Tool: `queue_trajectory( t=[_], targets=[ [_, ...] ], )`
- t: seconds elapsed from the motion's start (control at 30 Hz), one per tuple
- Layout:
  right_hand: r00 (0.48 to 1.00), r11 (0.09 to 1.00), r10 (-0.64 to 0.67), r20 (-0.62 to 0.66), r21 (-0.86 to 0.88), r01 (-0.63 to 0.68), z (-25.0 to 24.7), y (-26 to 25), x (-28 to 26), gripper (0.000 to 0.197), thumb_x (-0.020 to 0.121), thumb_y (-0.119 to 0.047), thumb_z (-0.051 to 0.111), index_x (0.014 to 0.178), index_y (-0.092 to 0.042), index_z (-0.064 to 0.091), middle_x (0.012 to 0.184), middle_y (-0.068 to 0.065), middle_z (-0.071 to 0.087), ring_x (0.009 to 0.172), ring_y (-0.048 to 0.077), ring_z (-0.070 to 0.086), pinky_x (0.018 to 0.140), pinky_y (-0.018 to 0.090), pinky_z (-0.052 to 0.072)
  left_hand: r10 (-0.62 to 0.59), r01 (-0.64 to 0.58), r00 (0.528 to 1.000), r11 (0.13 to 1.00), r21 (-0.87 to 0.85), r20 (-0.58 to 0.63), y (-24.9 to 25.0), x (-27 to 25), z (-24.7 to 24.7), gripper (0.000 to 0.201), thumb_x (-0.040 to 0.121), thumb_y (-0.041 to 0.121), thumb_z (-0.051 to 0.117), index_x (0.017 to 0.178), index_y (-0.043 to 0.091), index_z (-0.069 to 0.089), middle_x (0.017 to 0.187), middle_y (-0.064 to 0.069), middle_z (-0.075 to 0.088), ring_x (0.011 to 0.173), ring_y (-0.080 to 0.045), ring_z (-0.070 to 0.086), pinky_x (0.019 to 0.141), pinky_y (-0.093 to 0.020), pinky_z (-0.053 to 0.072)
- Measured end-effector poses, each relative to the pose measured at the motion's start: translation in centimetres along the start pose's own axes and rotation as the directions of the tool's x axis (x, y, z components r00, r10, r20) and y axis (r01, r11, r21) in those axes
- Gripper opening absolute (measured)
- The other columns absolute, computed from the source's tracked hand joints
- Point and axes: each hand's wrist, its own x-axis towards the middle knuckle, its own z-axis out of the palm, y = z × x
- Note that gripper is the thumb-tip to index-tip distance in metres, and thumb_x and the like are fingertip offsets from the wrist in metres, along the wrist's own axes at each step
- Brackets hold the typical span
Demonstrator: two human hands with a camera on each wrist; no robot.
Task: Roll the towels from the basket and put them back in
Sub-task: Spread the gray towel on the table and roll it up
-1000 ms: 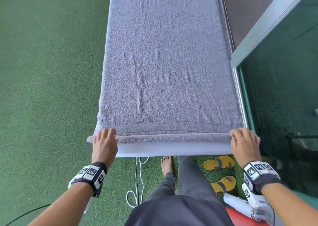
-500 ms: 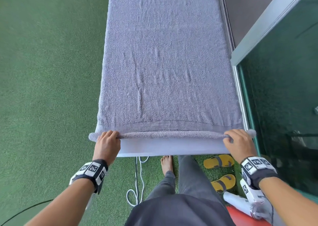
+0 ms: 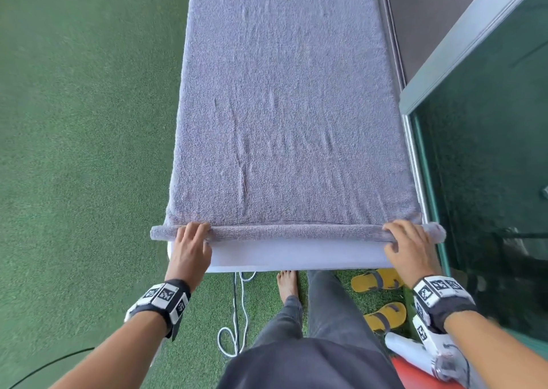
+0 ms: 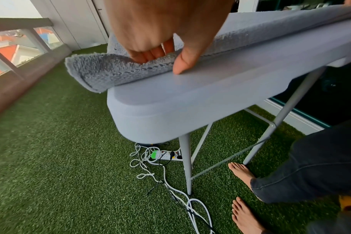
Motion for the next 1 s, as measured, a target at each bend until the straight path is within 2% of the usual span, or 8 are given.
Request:
queue_trajectory(
  t=[0.13,0.3,0.37,0.43,0.53,0.63,0.77,1.0],
  targets=[
    [0.996,0.999,0.020,-0.082,0.036,-0.017,0.0,0.3,0.6,0.027,0.077,-0.011,0.053,0.096,-0.011,0.072,0.095,0.006,0.070,0.088,0.027,0.060,0.088,0.042,0.044,0.004,-0.003,1.000,1.000,0.002,-0.028,-0.4,0.6,-0.1,0.029,0.078,-0.008,0.065,0.105,0.003,0.064,0.099,-0.008,0.065,0.089,-0.023,0.053,0.081,-0.040,0.051],
    [0.998,0.994,0.059,-0.021,-0.095,-0.061,-1.1,-0.1,1.9,0.022,0.086,-0.025,0.048,0.071,-0.024,0.063,0.074,-0.007,0.068,0.078,0.020,0.053,0.083,0.037,0.027,-0.006,0.005,0.999,0.999,0.049,0.036,-0.1,1.9,-0.9,0.010,0.090,0.010,0.050,0.088,0.013,0.059,0.082,-0.003,0.064,0.071,-0.015,0.049,0.072,-0.039,0.049],
    [0.996,0.995,0.073,-0.059,-0.061,-0.077,-1.7,-0.1,2.3,0.003,0.084,-0.019,0.061,0.086,-0.020,0.063,0.084,-0.002,0.065,0.081,0.022,0.054,0.082,0.040,0.030,-0.069,0.067,0.998,0.993,0.099,0.011,0.1,2.4,-1.3,0.011,0.087,0.011,0.052,0.098,0.012,0.055,0.091,-0.005,0.058,0.080,-0.018,0.047,0.082,-0.042,0.044],
    [0.993,0.998,0.037,-0.112,-0.041,-0.041,-1.9,-0.1,2.4,0.014,0.078,-0.008,0.069,0.086,-0.015,0.060,0.084,0.003,0.057,0.080,0.025,0.051,0.076,0.036,0.032,-0.128,0.130,0.991,0.978,0.162,-0.024,0.4,2.5,-1.4,0.016,0.083,0.010,0.055,0.098,0.014,0.052,0.093,-0.005,0.049,0.085,-0.021,0.042,0.086,-0.044,0.035],
    [1.000,0.999,-0.010,-0.007,0.051,0.010,-1.4,-0.6,1.9,0.027,0.077,0.001,0.067,0.083,-0.019,0.049,0.085,-0.001,0.050,0.075,0.020,0.050,0.063,0.031,0.042,-0.097,0.092,0.995,0.985,0.144,0.032,0.8,2.2,-1.0,0.026,0.074,-0.004,0.053,0.095,0.011,0.048,0.089,-0.005,0.045,0.081,-0.021,0.038,0.078,-0.043,0.043],
    [0.997,1.000,0.020,0.081,-0.003,-0.020,-0.3,-0.1,1.1,0.036,0.074,-0.004,0.067,0.105,-0.018,0.055,0.107,0.002,0.051,0.100,0.023,0.050,0.083,0.043,0.049,-0.035,0.032,0.999,0.996,0.085,0.031,0.4,1.9,-0.6,0.040,0.066,-0.009,0.060,0.101,0.009,0.051,0.093,-0.006,0.049,0.082,-0.021,0.040,0.076,-0.039,0.046],
    [1.000,0.999,0.008,-0.004,-0.033,-0.008,-0.1,0.5,1.6,0.042,0.073,-0.002,0.070,0.113,-0.014,0.064,0.115,0.005,0.062,0.106,0.027,0.052,0.093,0.049,0.045,0.018,-0.017,1.000,1.000,0.025,-0.024,0.2,2.3,-1.0,0.029,0.072,-0.013,0.064,0.093,0.007,0.060,0.085,-0.004,0.059,0.078,-0.021,0.047,0.071,-0.033,0.045],
    [0.999,0.993,0.022,-0.031,-0.113,-0.025,-1.4,-0.1,3.2,0.018,0.083,-0.020,0.052,0.079,-0.021,0.069,0.079,-0.003,0.069,0.083,0.022,0.057,0.085,0.040,0.030,0.000,0.000,1.000,1.000,0.029,0.018,0.5,3.3,-1.6,0.015,0.085,-0.006,0.055,0.086,0.008,0.058,0.073,-0.002,0.058,0.055,-0.014,0.044,0.054,-0.023,0.034]
  ],
)
